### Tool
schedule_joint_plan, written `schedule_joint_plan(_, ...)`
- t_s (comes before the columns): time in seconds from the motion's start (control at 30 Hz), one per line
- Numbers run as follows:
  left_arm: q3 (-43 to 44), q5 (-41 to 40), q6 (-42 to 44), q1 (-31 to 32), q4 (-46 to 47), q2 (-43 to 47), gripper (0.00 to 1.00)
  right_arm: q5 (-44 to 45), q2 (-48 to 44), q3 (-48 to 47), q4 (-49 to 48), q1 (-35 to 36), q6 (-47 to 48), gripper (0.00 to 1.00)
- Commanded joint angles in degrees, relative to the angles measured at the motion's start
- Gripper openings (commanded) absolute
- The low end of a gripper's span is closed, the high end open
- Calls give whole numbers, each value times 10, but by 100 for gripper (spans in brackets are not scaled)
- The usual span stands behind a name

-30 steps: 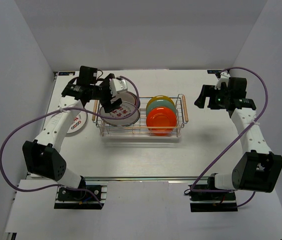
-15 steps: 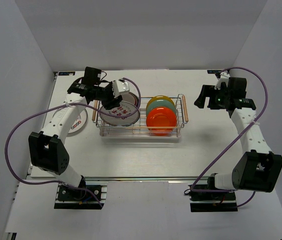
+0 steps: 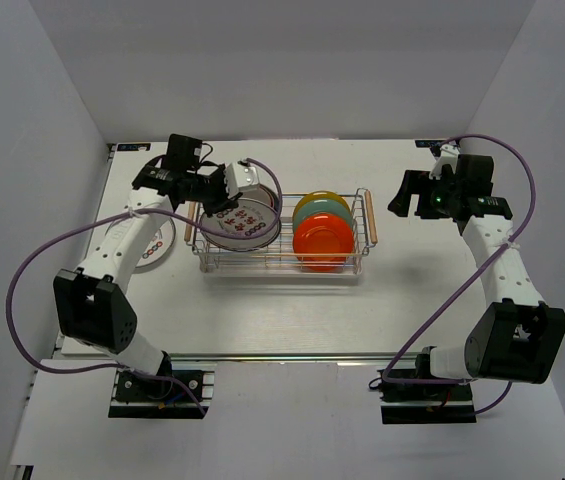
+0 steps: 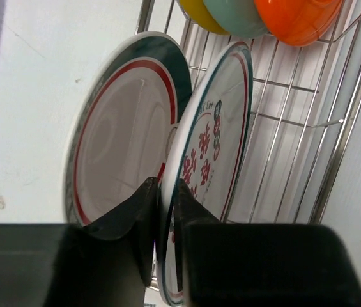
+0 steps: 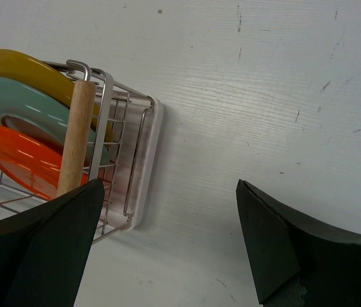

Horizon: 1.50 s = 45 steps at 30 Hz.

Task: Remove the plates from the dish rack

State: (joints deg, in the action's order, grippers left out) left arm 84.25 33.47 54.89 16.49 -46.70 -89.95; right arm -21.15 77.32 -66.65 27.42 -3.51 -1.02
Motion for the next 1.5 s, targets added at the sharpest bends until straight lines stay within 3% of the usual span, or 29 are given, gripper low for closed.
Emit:
schedule_joint_plan(0.0, 10, 19, 13, 2, -1, 54, 23, -14, -1, -16, 4, 3, 8, 89)
schedule_joint_plan(0.33, 12, 35, 35, 2, -18, 111, 13, -19, -14, -15, 1, 2, 8, 89)
schedule_joint_plan(0.47, 18, 42, 32, 2, -11, 136, 2, -20, -18, -17, -3, 0, 8, 89)
schedule_joint_plan(0.63, 14, 31, -62, 2, 73, 183, 0, -11, -38, -19, -3, -1, 8, 89)
schedule_joint_plan(0.87, -24, 30, -267, 2, 292, 253, 0, -9, -68, -1, -17, -1, 8, 89)
schedule_joint_plan(1.0, -85, -103, -527, -9, 481, 260, 0, 15, -72, -1, -19, -1, -17, 89)
schedule_joint_plan(1.03, -75, -224, -569, -9, 482, 247, 0, 41, -72, -3, -11, -2, -26, 89)
schedule_joint_plan(1.1, -8, -381, -682, -15, 421, 191, 0, 60, -73, -6, -7, -2, -34, 89)
schedule_joint_plan(1.13, 12, -480, -697, -15, 398, 175, 0, 71, -74, -7, -4, -2, -36, 89)
schedule_joint_plan(1.27, 23, -613, -770, -27, 383, 144, 0, 66, -88, 6, -18, -2, -45, 89)
schedule_joint_plan(1.47, -21, -692, -964, -102, 313, 130, 0, 73, -81, 2, -8, -4, -49, 89)
